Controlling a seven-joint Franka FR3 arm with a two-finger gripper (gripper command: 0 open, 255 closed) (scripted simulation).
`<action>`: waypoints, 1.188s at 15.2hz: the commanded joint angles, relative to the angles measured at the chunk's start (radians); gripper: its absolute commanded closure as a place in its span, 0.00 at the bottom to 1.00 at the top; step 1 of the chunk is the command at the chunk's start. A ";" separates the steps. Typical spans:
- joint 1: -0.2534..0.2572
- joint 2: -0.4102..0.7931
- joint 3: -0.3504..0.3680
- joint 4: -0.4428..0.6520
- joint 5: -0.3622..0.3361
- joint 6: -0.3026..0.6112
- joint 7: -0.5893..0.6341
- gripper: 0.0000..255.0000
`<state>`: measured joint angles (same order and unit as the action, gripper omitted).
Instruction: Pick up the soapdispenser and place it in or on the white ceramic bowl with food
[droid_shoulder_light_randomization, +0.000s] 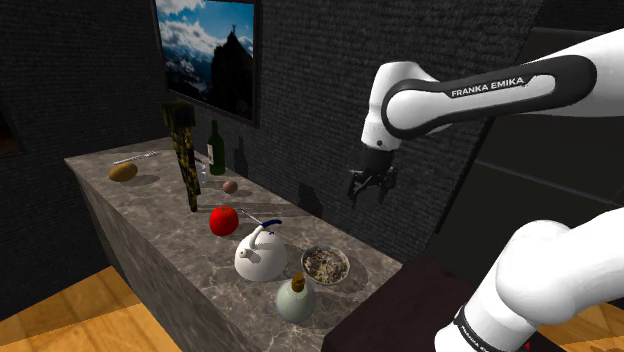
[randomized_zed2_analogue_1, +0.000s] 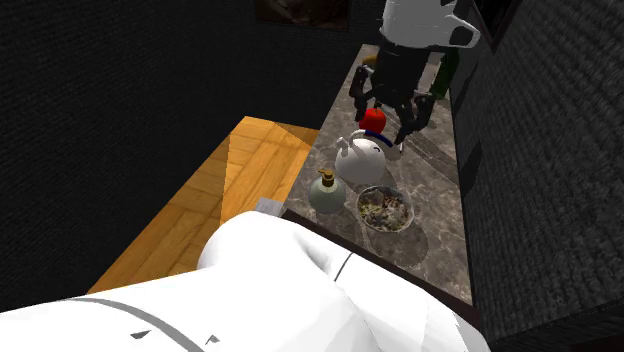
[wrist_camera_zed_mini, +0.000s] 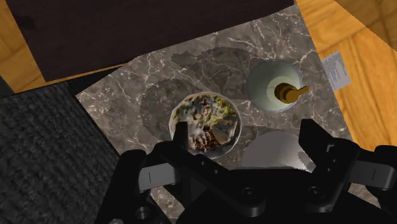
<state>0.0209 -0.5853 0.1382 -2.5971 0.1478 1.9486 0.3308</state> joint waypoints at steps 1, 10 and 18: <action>0.010 0.051 0.033 -0.021 0.015 0.076 0.036 0.00; 0.026 0.375 0.163 -0.013 0.009 0.390 0.208 0.00; 0.047 0.732 0.210 0.099 -0.164 0.612 0.449 0.00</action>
<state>0.0591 0.0967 0.3475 -2.5157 0.0149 2.5315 0.7392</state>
